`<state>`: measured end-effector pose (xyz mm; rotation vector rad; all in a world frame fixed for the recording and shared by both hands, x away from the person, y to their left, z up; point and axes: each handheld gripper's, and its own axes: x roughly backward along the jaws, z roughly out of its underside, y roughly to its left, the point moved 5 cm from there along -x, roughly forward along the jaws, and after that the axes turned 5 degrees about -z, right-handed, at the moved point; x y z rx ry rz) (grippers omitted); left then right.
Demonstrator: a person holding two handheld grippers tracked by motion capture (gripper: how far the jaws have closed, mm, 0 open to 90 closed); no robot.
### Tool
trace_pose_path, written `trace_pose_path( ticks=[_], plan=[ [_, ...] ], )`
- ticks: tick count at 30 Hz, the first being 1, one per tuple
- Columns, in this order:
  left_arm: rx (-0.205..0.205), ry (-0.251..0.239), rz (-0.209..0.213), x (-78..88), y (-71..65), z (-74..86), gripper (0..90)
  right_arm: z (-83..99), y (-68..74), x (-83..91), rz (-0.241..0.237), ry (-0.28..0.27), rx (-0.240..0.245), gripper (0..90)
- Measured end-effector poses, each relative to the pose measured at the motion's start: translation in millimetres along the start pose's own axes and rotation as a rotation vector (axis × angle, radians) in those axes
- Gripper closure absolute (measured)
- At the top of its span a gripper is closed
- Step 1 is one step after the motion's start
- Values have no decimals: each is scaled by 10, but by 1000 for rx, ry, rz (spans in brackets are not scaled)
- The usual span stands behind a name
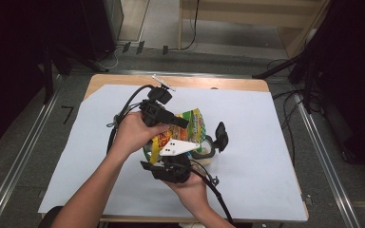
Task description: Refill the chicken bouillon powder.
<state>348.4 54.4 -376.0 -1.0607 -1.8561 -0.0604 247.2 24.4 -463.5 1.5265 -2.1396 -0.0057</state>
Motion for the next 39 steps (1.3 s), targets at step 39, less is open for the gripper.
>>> trace_pose_path(
  ticks=[39],
  plan=[
    [16, 5, 17, -17, 29, -5, 809, 0, 6, 10, 2, 8, 1, 684]
  ],
)
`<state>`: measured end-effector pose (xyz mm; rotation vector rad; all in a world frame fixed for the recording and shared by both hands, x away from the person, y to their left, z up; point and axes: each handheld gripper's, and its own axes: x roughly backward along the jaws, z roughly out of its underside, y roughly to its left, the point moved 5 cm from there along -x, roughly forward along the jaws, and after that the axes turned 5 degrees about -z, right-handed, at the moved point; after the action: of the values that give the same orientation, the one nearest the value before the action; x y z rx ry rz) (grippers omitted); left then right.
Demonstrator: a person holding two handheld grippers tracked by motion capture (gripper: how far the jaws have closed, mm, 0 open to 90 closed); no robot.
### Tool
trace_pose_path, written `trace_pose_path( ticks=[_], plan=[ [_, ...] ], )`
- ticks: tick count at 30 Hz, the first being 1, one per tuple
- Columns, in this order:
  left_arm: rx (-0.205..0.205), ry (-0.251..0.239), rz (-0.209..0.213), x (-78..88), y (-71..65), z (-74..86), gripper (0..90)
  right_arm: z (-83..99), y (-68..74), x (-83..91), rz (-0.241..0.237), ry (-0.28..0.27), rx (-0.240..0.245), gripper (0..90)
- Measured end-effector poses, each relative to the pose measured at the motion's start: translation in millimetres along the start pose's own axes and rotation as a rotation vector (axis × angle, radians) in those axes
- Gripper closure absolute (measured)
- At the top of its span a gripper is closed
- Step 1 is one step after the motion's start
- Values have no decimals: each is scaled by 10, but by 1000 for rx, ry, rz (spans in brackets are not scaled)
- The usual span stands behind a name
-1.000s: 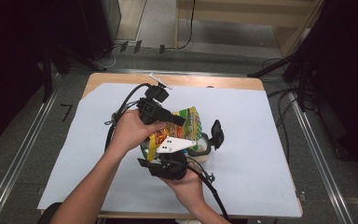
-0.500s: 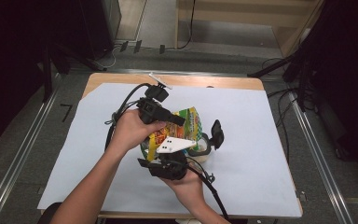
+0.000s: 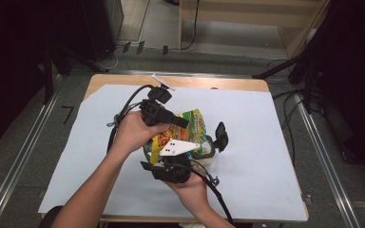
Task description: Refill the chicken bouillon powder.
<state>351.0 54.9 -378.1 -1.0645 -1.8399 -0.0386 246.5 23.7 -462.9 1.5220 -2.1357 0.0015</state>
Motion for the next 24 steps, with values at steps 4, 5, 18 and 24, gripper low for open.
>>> trace_pose_path(
  ticks=[4, 5, 18, 24],
  plan=[
    [2, -1, 1, -1, -1, -2, 809, 0, 0, 2, 0, 0, -1, 684],
    [3, -1, 1, -1, 0, -3, 809, -1, -1, 3, -1, 0, 0, 684],
    [7, 3, 4, 1, 13, -4, 808, -6, 5, 4, 4, 3, 3, 684],
    [16, 5, 11, -3, 29, -7, 808, -9, 8, 6, 6, 8, 3, 683]
  ],
)
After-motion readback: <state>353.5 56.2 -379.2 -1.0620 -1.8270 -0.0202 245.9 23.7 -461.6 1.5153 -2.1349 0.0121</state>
